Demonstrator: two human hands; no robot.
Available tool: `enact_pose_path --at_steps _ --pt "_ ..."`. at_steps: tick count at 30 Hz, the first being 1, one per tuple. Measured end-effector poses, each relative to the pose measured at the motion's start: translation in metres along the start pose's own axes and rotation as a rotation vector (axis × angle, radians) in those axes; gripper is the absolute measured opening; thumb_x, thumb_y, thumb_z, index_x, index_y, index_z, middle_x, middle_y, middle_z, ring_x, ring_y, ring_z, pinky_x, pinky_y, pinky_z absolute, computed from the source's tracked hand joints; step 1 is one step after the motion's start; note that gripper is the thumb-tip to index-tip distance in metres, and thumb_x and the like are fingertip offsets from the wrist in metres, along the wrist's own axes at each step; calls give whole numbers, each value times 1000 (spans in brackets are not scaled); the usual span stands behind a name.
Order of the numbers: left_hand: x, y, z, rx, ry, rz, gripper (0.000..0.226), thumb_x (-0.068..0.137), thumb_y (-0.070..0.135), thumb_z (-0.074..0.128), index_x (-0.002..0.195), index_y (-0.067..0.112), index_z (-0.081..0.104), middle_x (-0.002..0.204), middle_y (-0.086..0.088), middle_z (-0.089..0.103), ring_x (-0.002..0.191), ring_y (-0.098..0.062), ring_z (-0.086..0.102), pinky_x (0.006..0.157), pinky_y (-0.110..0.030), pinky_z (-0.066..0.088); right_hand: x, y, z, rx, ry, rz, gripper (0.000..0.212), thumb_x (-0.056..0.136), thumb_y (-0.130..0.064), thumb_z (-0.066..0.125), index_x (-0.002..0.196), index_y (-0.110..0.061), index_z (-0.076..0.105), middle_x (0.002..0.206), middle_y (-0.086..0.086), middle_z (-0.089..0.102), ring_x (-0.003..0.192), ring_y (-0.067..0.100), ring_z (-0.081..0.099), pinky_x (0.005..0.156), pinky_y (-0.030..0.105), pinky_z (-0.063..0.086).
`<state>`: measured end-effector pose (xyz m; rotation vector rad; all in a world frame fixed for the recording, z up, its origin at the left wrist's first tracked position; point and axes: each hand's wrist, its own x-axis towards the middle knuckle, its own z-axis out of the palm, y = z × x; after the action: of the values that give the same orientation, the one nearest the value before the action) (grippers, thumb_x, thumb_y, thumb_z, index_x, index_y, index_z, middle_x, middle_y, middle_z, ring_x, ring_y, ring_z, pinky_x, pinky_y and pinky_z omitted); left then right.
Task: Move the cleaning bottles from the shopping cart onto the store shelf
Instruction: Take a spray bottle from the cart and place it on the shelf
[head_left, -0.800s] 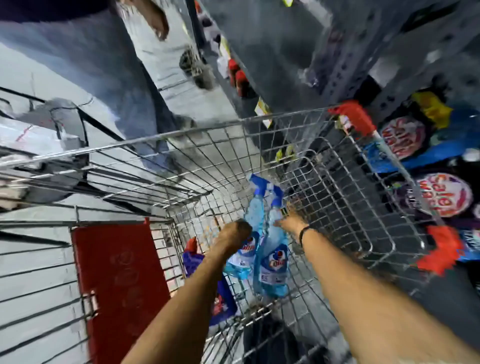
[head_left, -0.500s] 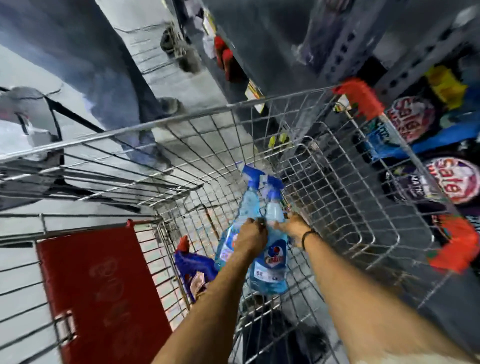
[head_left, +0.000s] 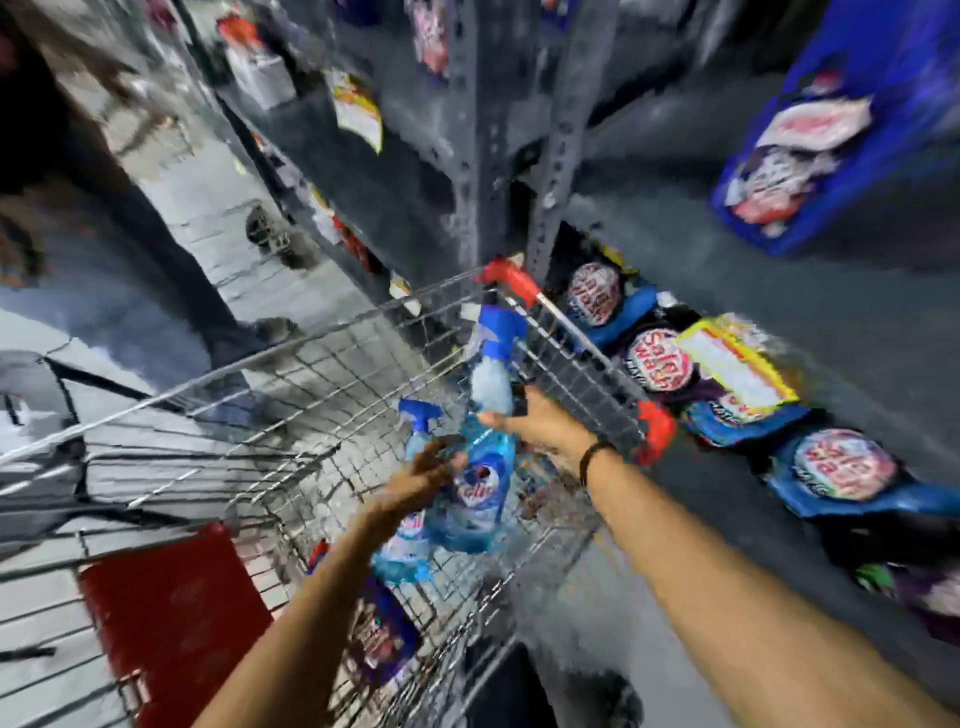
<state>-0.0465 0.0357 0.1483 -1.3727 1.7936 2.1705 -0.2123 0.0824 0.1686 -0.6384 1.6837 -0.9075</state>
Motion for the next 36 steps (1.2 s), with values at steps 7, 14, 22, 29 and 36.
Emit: enact_pose_path --at_steps 7,14,22,29,36 --pt "-78 112 69 184 -217 335 54 77 -20 54 126 -6 38 109 -13 59 73 0 66 65 -11 56 -163 -65 -90 85 192 -288 28 79 -5 70 102 -13 55 88 -10 59 74 -12 58 66 5 46" --pt "-96 193 258 369 -442 685 63 54 9 85 107 12 51 101 8 72 83 17 60 75 -4 49 -336 -39 -216 65 740 -373 52 73 -5 75 119 0 52 111 15 61 98 20 56 96 40 46" --pt "-124 214 509 419 -722 880 71 57 15 72 119 -4 41 119 -22 57 108 -21 54 101 -49 44 -497 49 -331 76 1221 -378 49 74 1 72 118 7 53 120 27 60 109 29 57 104 49 43" --pt "-131 206 633 513 -792 859 75 58 15 70 125 -1 38 126 -24 55 115 -28 55 105 -48 42 -552 110 -386 148 1411 -342 45 78 8 65 120 12 49 108 18 57 102 23 52 99 45 43" --pt "-111 193 664 517 -822 844 58 75 4 70 124 9 40 125 -14 57 118 -31 55 104 -52 43 -552 137 -406 163 1406 -342 47 82 -2 66 125 3 48 128 22 57 121 32 54 106 49 43"
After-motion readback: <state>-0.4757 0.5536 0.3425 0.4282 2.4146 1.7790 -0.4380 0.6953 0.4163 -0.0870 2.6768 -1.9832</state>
